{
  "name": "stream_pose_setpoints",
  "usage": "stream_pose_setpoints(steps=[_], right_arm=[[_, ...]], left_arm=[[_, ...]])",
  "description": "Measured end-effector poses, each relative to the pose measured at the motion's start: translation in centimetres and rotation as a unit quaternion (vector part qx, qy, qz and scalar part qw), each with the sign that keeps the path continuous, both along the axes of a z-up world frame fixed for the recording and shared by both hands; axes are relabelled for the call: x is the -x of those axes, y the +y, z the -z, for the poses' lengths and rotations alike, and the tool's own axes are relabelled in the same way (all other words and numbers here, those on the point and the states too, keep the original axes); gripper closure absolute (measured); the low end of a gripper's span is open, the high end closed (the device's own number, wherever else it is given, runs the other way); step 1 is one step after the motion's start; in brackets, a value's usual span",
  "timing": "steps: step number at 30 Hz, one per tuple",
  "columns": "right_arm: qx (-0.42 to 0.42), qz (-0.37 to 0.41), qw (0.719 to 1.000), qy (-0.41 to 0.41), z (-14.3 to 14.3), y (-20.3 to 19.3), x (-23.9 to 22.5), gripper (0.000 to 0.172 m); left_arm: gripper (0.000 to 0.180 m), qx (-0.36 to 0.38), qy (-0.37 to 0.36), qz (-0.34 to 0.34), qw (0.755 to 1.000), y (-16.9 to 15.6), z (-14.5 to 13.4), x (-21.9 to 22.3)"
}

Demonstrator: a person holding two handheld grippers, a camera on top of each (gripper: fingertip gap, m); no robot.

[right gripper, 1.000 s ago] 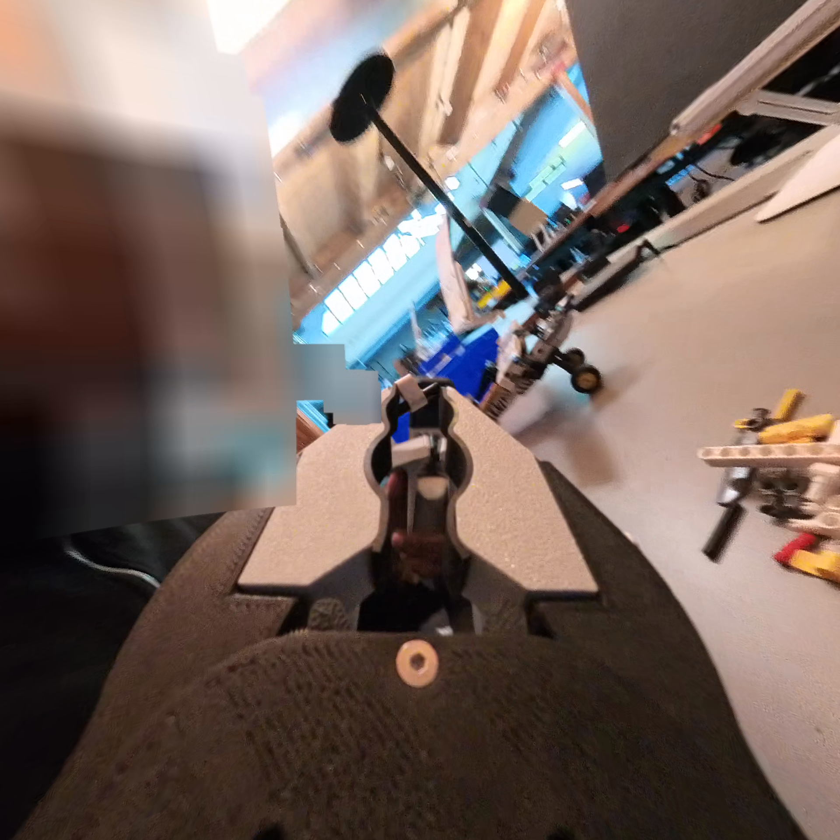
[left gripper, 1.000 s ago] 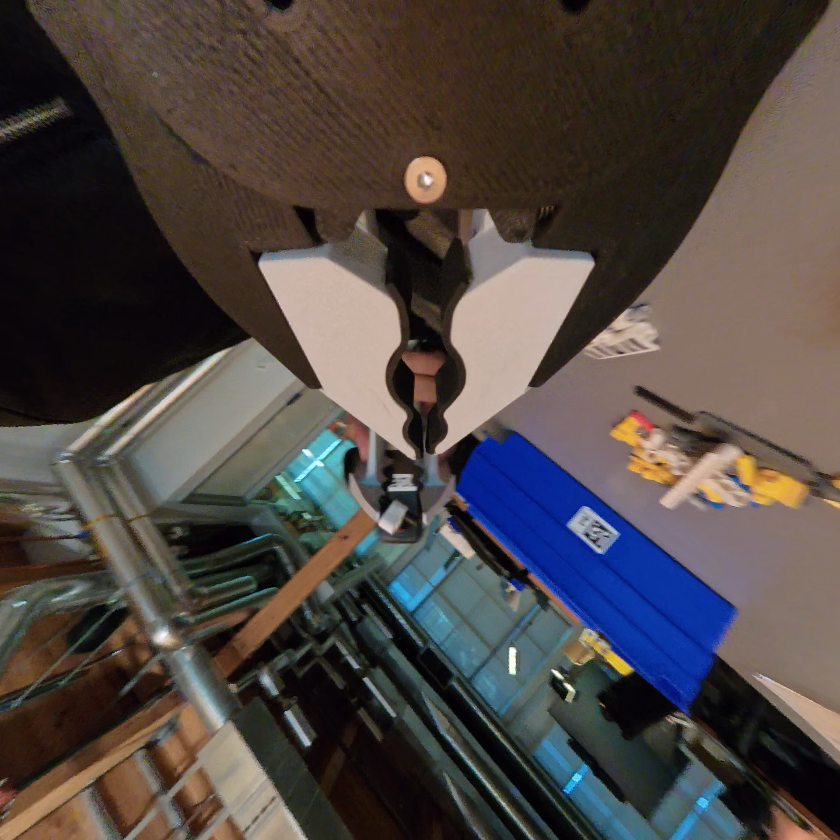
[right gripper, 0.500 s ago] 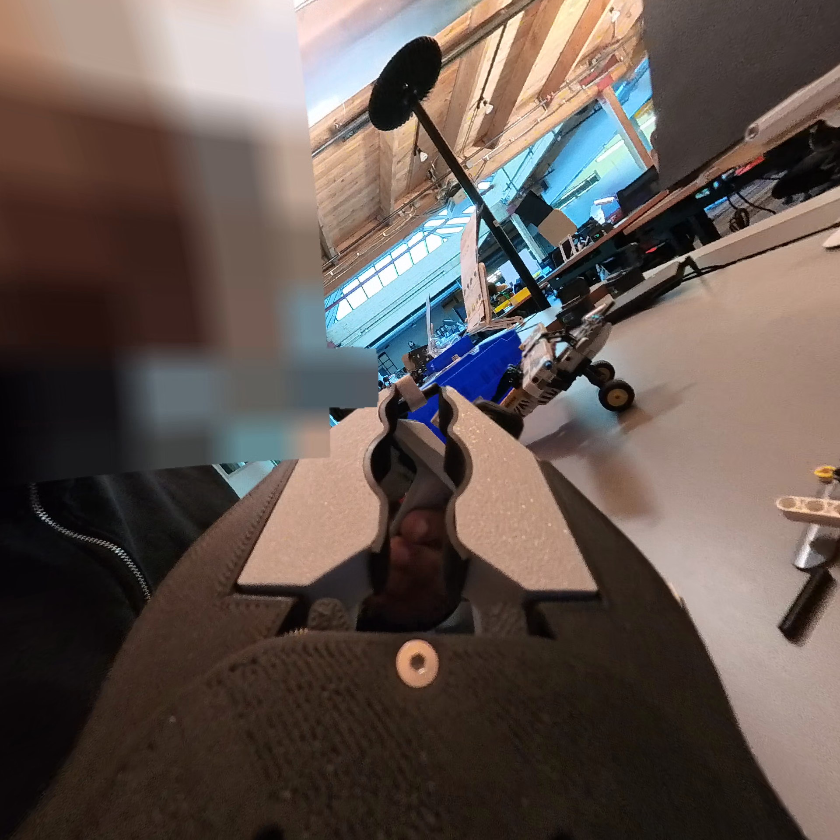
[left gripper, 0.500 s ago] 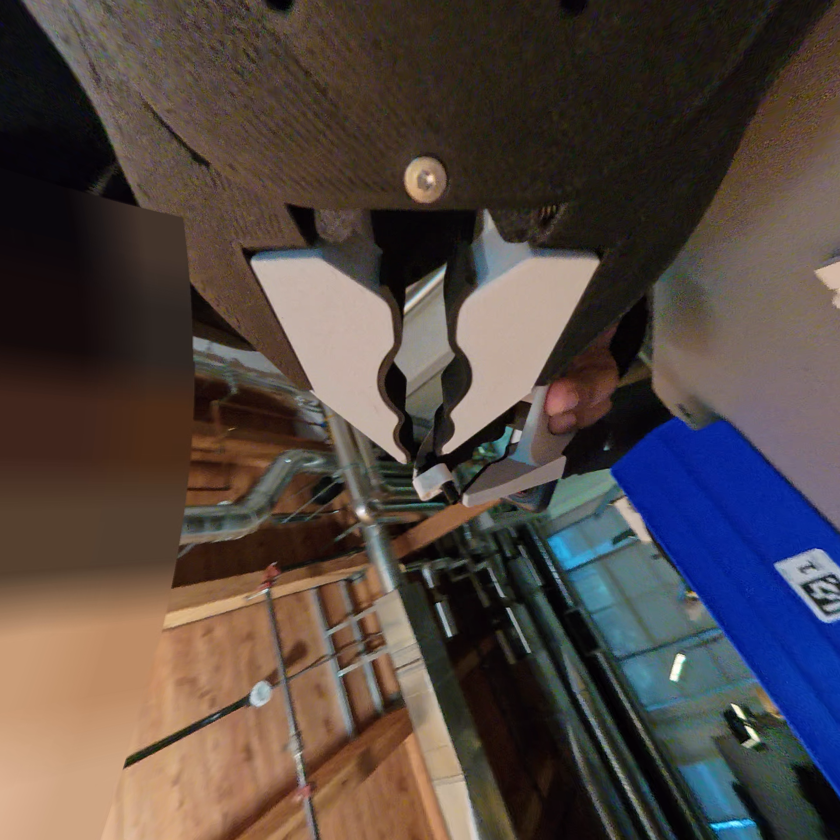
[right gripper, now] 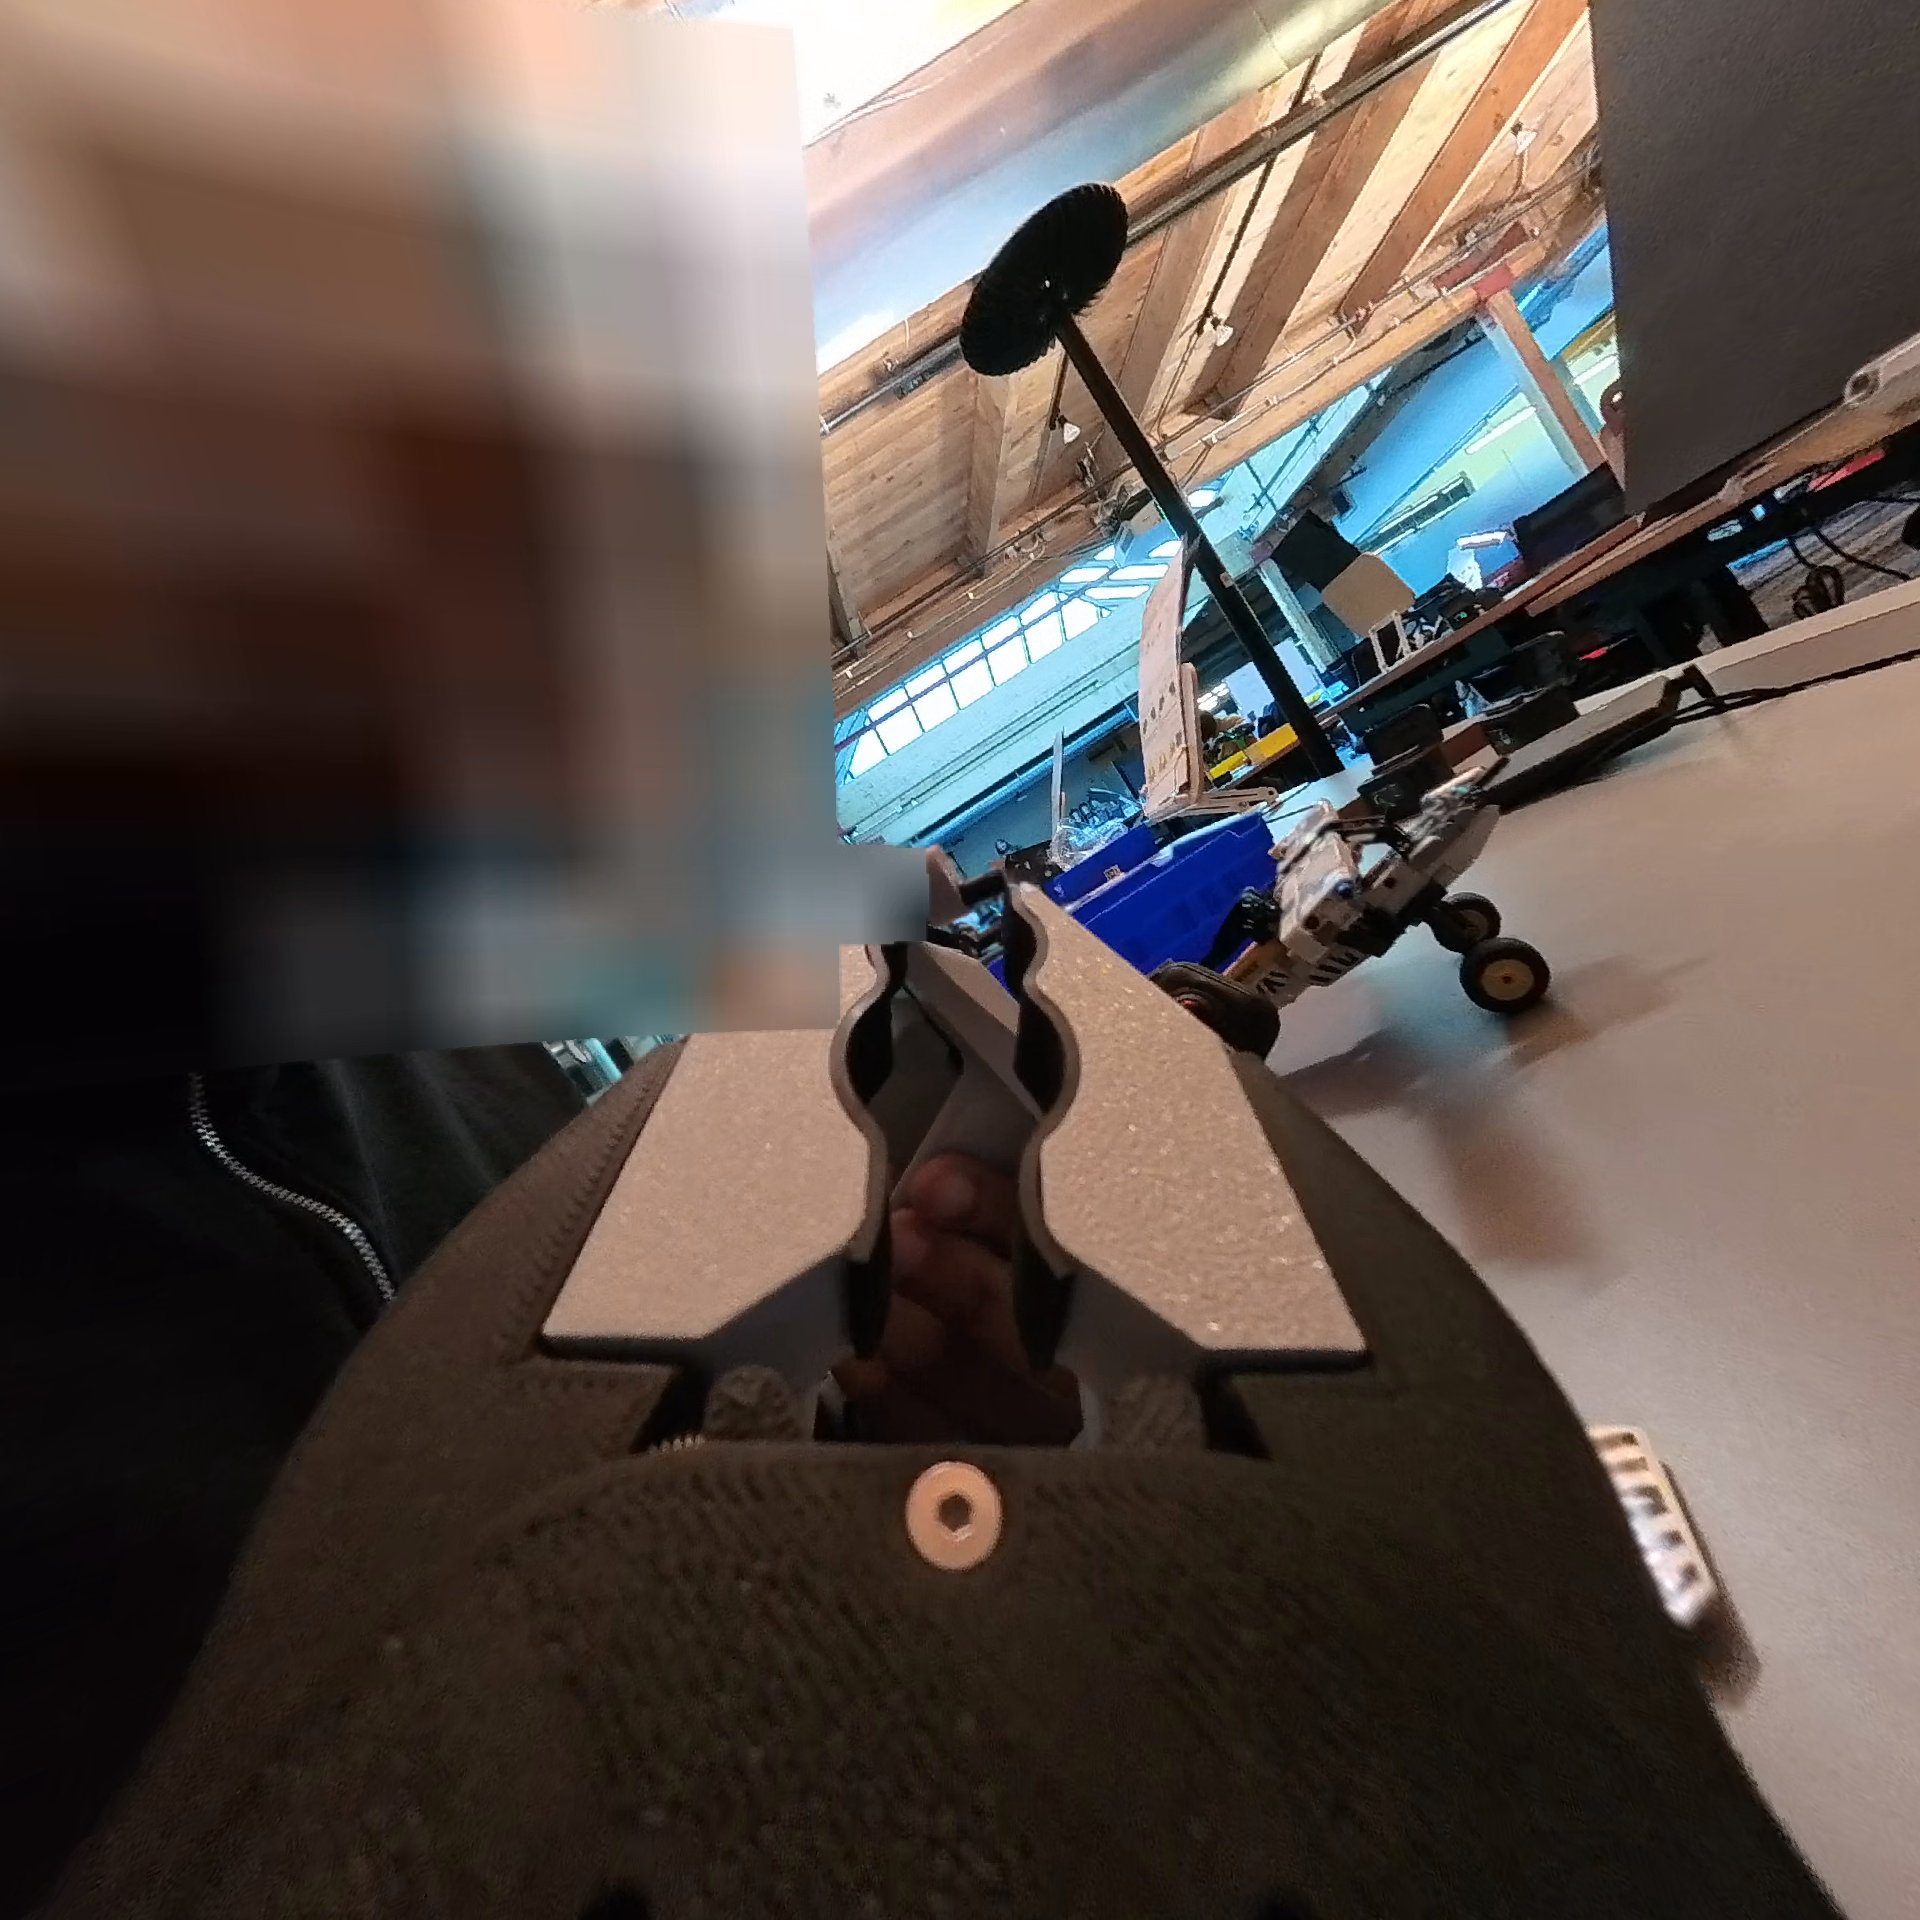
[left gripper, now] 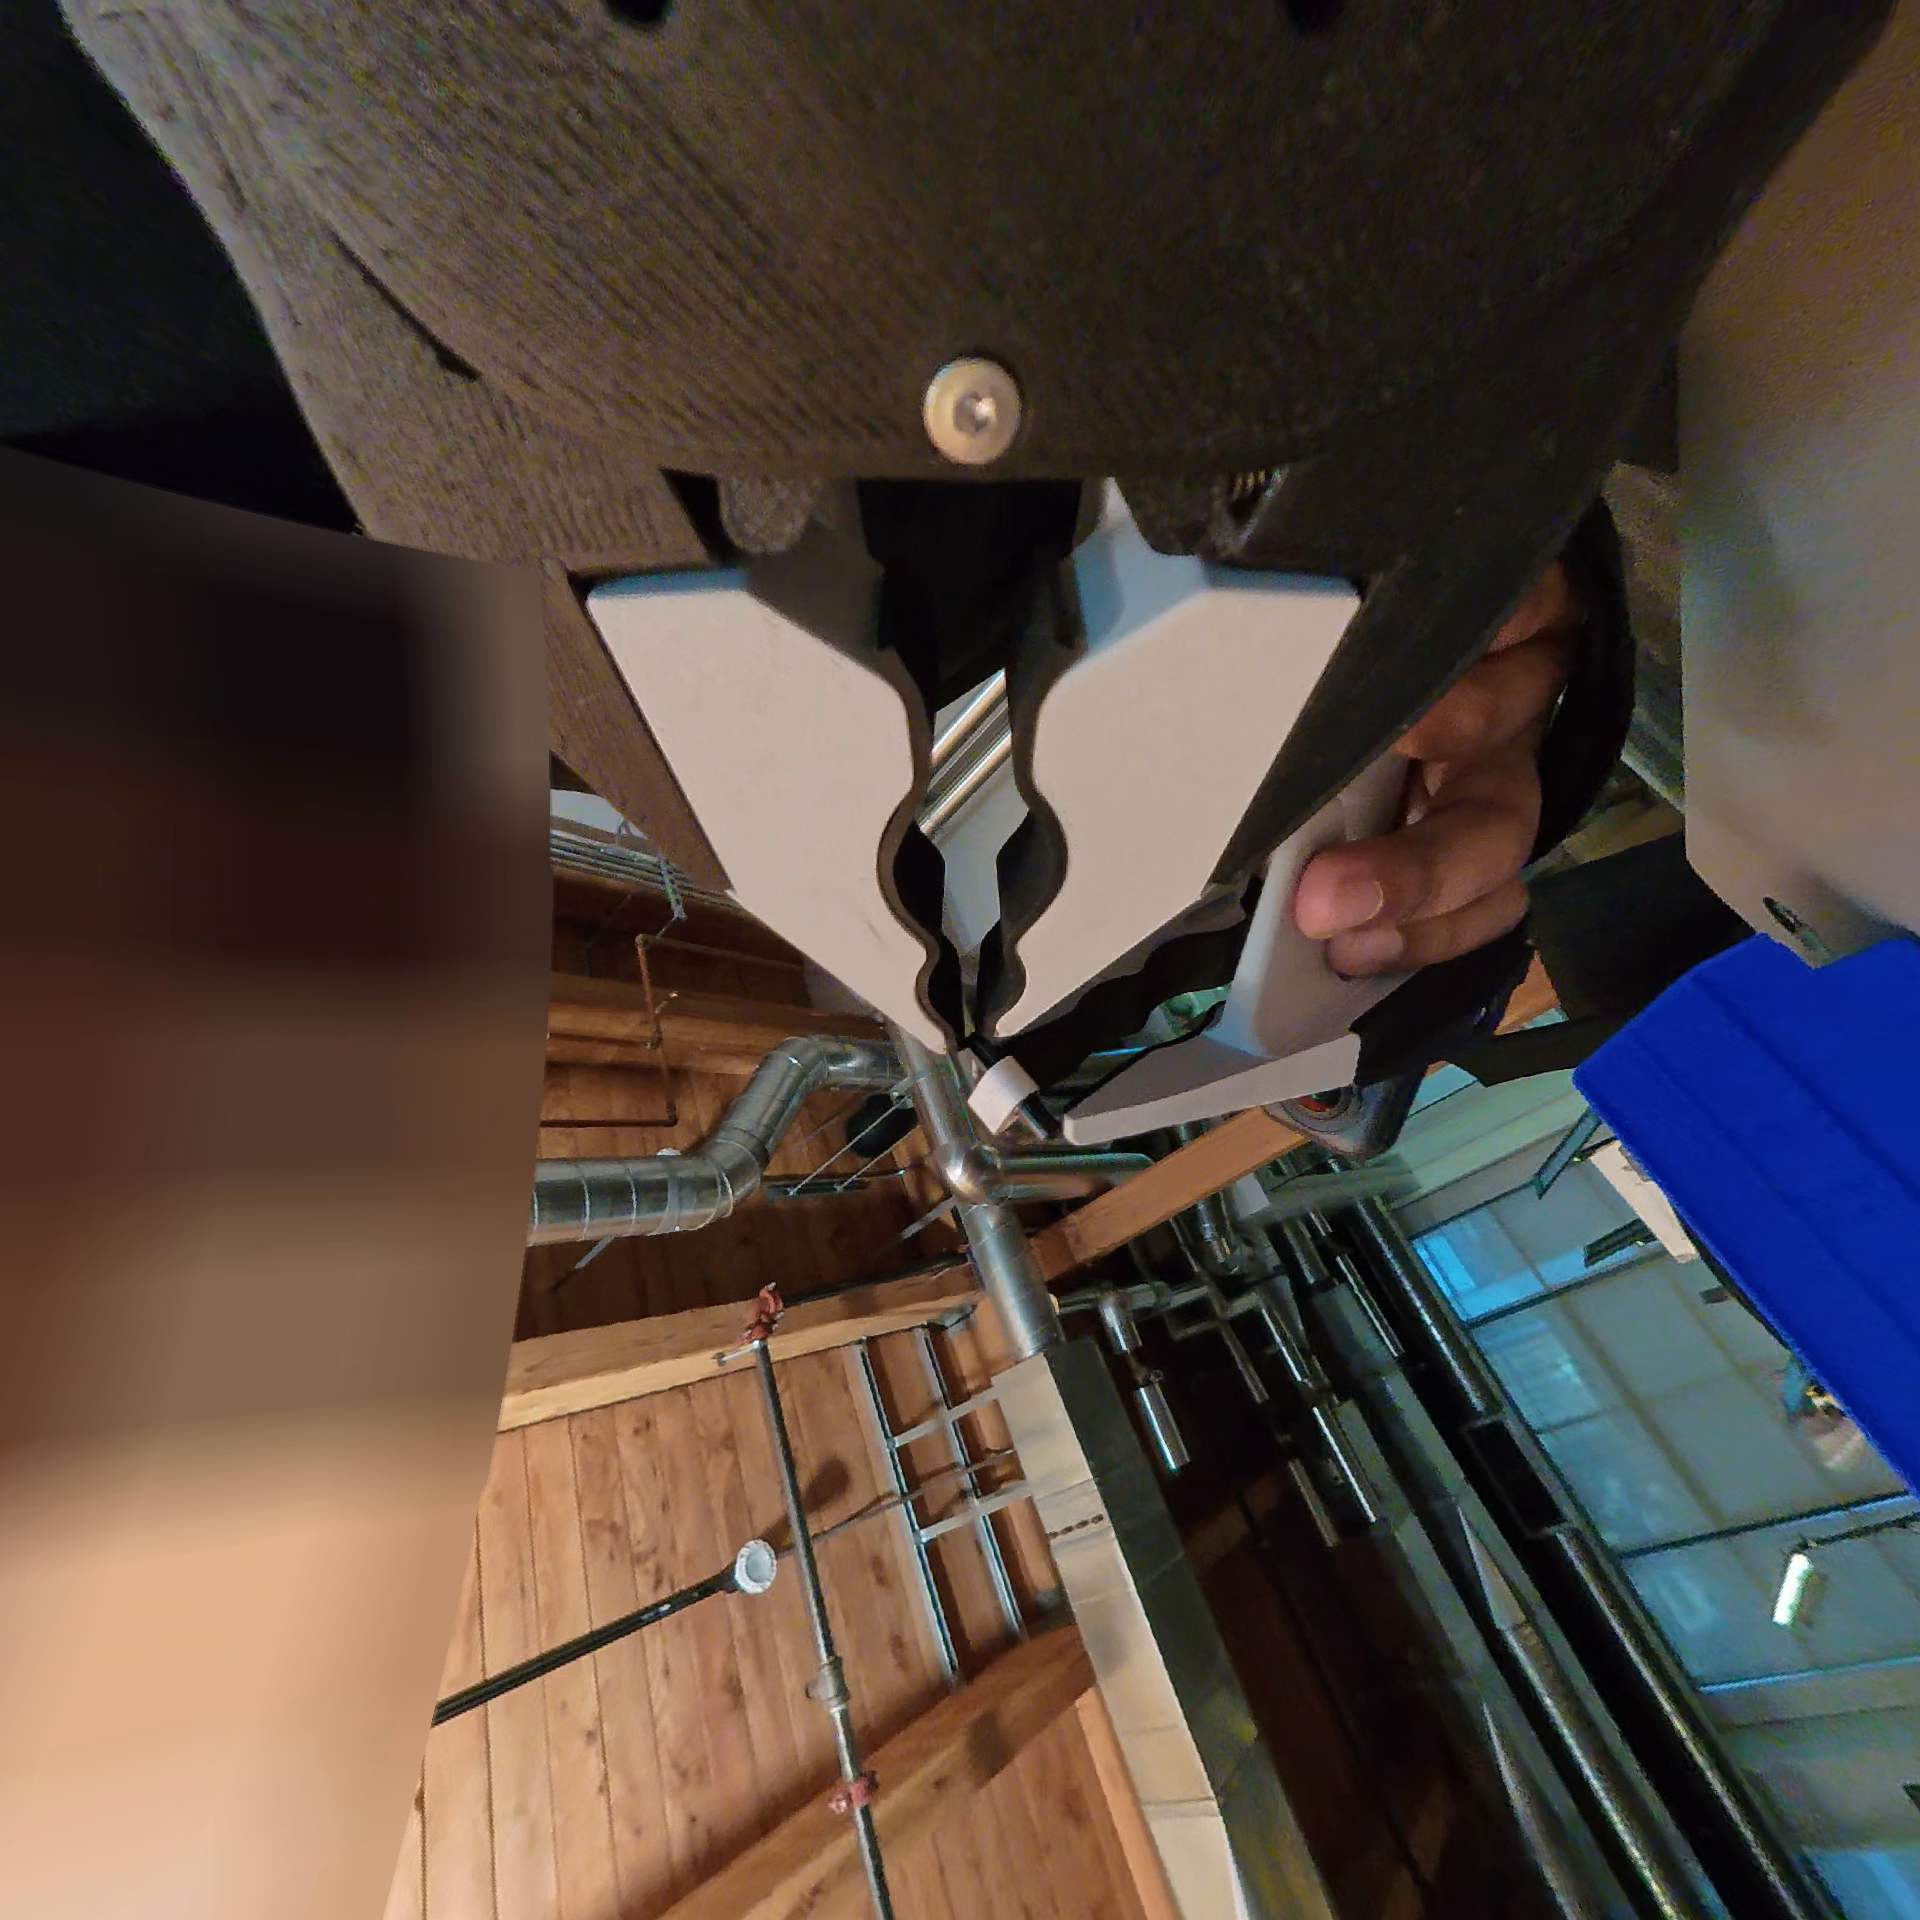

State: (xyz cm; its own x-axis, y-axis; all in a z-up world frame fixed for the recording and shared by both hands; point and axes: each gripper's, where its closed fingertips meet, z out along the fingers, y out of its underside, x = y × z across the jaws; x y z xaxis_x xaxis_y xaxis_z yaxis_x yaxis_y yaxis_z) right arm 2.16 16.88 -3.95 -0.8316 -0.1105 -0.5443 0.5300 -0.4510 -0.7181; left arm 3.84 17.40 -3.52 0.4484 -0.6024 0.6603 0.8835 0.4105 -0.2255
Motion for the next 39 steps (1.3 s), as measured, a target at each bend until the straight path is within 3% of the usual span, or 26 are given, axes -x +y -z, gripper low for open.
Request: stream_pose_setpoints(steps=[17,24,32,39], right_arm=[[-0.05,0.025,0.998,-0.014,1.8,1.9,0.9,0.157],[-0.072,0.002,0.996,-0.045,2.8,1.6,1.1,0.144],[-0.071,0.006,0.996,-0.057,3.1,1.9,1.5,0.155],[-0.078,0.017,0.996,-0.035,2.8,1.9,1.4,0.155]], left_arm=[[0.18,0.148,0.053,-0.077,0.985,1.4,2.6,0.8],[0.18,0.205,0.075,-0.115,0.969,1.6,3.7,1.4],[0.18,0.238,0.094,-0.13,0.958,2.1,4.2,1.4],[0.18,0.202,0.075,-0.121,0.969,1.6,3.7,1.5]])
